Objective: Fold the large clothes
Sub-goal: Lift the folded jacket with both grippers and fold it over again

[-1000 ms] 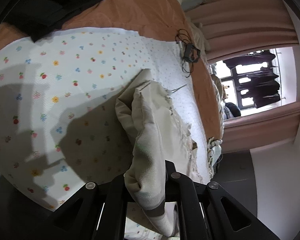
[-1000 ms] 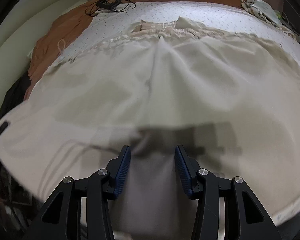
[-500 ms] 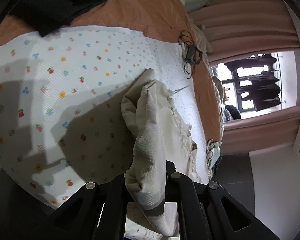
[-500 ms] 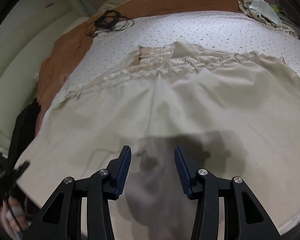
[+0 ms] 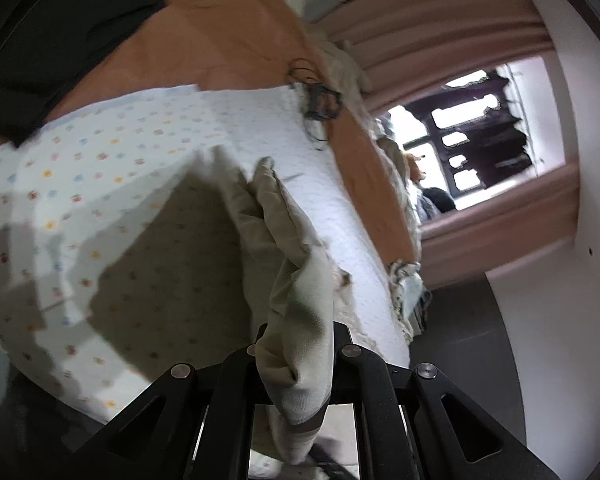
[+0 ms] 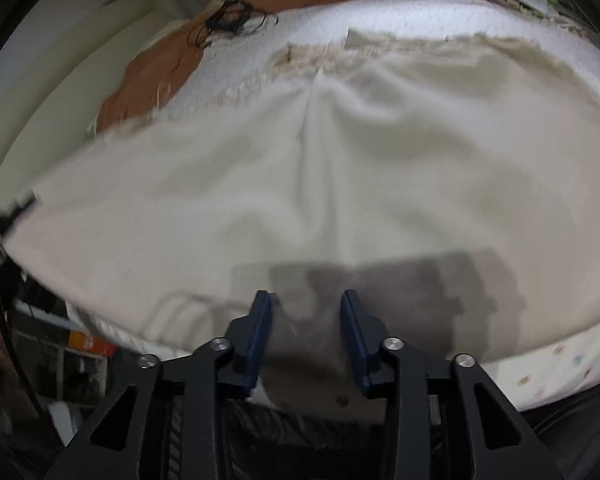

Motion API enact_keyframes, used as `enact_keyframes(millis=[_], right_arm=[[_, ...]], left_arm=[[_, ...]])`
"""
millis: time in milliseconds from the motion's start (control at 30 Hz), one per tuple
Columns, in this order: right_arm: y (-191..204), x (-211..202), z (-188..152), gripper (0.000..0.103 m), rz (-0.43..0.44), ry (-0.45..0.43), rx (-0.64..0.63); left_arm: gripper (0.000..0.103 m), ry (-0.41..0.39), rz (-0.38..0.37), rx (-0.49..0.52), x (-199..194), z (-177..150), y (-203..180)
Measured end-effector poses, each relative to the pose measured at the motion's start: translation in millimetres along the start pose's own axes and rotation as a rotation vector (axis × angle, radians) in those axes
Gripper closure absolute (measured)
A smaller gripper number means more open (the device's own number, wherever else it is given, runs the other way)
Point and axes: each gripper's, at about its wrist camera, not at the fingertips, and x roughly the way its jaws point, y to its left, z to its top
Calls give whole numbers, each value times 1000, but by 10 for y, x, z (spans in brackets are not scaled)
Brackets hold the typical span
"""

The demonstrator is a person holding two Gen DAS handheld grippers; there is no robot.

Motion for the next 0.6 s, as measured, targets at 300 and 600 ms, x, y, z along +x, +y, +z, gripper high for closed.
enact_keyframes(millis=[300, 600], right_arm=[[-159, 25, -139, 68, 75, -50, 46], [-364, -63, -135, 69, 225, -24, 126]], left_arm=[[96, 61, -118, 207, 209, -217, -1128], [96, 156, -185, 354, 789, -539, -2048]])
